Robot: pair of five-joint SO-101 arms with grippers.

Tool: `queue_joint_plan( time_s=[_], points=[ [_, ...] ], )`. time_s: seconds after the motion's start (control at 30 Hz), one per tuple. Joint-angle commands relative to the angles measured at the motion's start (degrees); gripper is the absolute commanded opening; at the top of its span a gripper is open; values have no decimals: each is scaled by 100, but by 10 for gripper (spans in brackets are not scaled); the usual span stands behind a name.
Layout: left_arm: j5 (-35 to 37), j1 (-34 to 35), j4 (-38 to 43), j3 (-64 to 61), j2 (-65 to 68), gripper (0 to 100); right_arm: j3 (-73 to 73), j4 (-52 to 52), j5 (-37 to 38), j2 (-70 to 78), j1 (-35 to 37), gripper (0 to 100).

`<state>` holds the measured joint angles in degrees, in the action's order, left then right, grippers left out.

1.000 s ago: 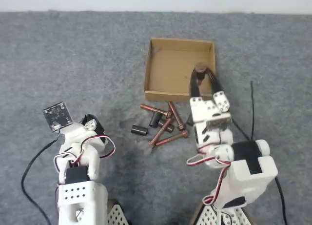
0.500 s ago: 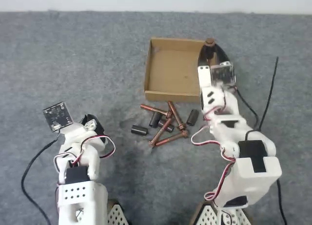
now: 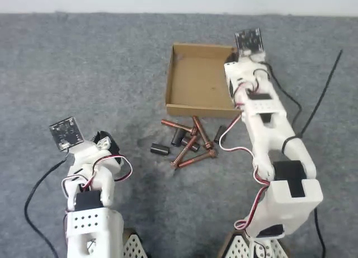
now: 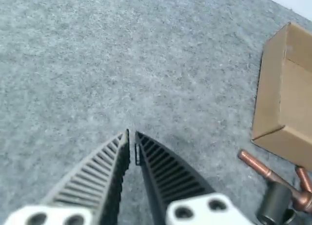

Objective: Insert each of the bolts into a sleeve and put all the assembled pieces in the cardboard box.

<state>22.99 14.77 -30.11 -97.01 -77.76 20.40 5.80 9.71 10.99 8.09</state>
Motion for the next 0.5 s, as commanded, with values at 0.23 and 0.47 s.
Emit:
queue_joint_plan(
  time_s=[0.23, 0.47],
  points=[
    [18, 9, 9, 84, -26, 11, -1284, 1947, 88, -286, -31, 35],
    [18, 9, 9, 84, -26, 11, -1284, 2325, 44, -286, -31, 135]
  ],
)
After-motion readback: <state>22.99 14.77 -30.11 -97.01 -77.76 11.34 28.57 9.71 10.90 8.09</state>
